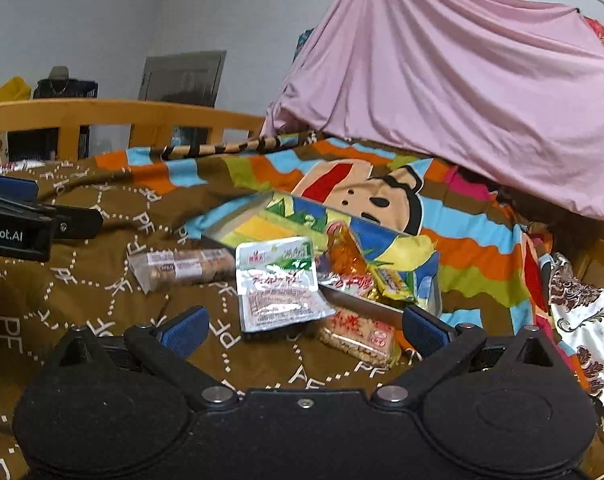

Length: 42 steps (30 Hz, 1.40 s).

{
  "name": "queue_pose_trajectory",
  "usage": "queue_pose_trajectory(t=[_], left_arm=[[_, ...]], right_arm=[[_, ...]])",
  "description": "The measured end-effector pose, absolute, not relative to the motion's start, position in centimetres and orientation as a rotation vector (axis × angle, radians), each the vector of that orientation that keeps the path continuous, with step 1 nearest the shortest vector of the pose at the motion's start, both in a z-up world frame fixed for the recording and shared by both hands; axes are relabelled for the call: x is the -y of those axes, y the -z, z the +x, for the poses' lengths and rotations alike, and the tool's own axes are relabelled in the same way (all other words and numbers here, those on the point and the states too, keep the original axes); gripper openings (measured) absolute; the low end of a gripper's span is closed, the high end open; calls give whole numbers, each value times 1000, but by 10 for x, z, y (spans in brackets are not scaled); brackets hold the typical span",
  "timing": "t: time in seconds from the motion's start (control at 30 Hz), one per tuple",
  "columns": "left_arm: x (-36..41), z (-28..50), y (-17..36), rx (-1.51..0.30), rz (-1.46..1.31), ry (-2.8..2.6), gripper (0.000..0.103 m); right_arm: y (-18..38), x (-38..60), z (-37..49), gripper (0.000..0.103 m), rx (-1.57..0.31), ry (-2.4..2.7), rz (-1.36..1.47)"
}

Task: Organize snacks
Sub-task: 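Open both tools and withdraw them from the tray, then grasp the wrapped snack bar with the left tool while the right grasps the seaweed pack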

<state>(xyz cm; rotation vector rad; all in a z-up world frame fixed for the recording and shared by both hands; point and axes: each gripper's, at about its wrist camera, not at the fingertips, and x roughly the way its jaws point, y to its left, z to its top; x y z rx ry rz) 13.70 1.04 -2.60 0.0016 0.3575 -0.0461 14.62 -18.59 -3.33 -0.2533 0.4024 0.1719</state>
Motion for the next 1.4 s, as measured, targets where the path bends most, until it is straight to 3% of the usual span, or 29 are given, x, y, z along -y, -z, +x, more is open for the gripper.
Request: queue_pose_trajectory(t=[0.73, 1.4], left_arm=[[-13, 169, 34, -473, 29, 77, 103], [-2, 287, 59, -675, 205, 248, 103]], right_arm=[[34, 191, 184, 102, -481, -234, -253], [71, 203, 297, 102, -596, -300, -245]])
